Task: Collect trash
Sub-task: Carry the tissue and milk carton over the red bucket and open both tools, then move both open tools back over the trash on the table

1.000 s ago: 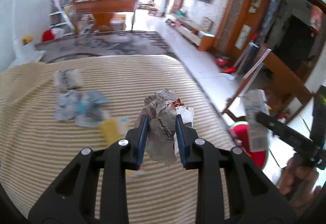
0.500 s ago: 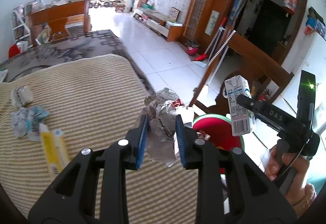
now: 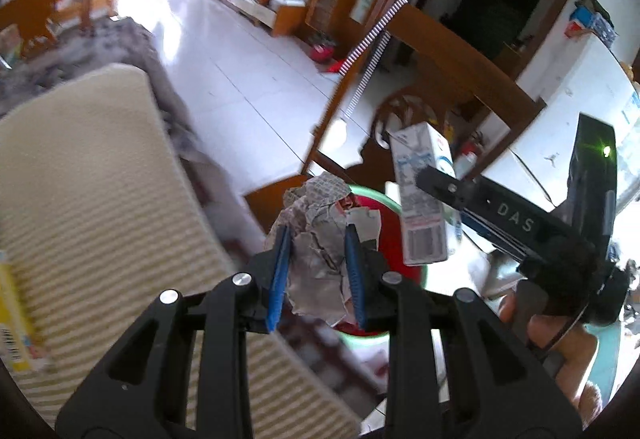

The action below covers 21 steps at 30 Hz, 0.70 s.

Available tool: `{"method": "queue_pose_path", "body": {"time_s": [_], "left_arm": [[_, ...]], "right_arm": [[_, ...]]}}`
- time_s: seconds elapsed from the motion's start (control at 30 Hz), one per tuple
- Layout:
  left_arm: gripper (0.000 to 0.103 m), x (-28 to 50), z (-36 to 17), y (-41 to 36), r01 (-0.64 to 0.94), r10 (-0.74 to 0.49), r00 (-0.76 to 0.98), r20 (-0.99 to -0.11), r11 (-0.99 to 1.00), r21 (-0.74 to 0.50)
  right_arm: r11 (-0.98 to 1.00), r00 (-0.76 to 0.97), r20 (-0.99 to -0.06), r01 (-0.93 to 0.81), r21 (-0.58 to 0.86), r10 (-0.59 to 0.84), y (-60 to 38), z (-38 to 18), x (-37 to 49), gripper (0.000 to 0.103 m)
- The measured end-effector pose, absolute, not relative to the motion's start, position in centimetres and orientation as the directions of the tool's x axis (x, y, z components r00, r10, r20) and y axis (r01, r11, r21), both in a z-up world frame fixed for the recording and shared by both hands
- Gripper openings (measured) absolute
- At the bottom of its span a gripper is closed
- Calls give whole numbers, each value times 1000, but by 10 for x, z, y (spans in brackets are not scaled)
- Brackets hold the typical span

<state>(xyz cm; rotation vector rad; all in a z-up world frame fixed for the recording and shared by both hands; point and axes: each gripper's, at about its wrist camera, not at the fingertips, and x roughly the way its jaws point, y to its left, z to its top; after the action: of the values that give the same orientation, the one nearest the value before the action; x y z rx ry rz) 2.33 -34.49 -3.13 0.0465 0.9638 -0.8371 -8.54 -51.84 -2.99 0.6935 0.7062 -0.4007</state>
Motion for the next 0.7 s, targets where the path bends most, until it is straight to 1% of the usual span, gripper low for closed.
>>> {"method": "queue_pose_path", "body": {"time_s": [0.17,0.2,0.23,0.27,0.3,0.33,0.37,0.43,0.6,0.7], "left_arm": [[27,17,-43,-367,673,-600,248,-761,671,-310],[30,16,-45,-369,675,-597,243,-765,670,-309],[38,17,-46,-369,673,-593,244,-767,674,-307],[45,18,-47,-369,669,-591,246,-768,677,-306],[55,18,-47,-364,667,-595,247,-765,677,-311],[58,18,-47,-363,665,-597,250,-762,678,-314],[58,19,-47,-361,662,-595,252,-763,681,-312],[58,20,-48,-358,659,-590,252,-767,685,-311],[58,23,-44,-337,641,-585,279,-762,704,-305],[59,32,-36,-305,616,-563,333,-757,737,-277]], "right_arm": [[684,680,-720,592,426,-140,-529,-34,-92,56],[681,676,-723,598,423,-145,-530,-35,-93,56],[676,668,-728,608,415,-153,-531,-36,-94,57],[673,662,-733,615,410,-158,-533,-37,-93,57],[669,653,-739,625,402,-165,-535,-38,-93,58],[663,640,-749,637,393,-172,-535,-39,-93,59],[658,636,-752,644,391,-176,-536,-39,-93,63],[651,637,-748,650,391,-187,-537,-38,-94,66],[678,640,-744,634,371,-192,-529,-35,-88,66],[713,643,-745,606,352,-178,-518,-33,-77,66]]}}
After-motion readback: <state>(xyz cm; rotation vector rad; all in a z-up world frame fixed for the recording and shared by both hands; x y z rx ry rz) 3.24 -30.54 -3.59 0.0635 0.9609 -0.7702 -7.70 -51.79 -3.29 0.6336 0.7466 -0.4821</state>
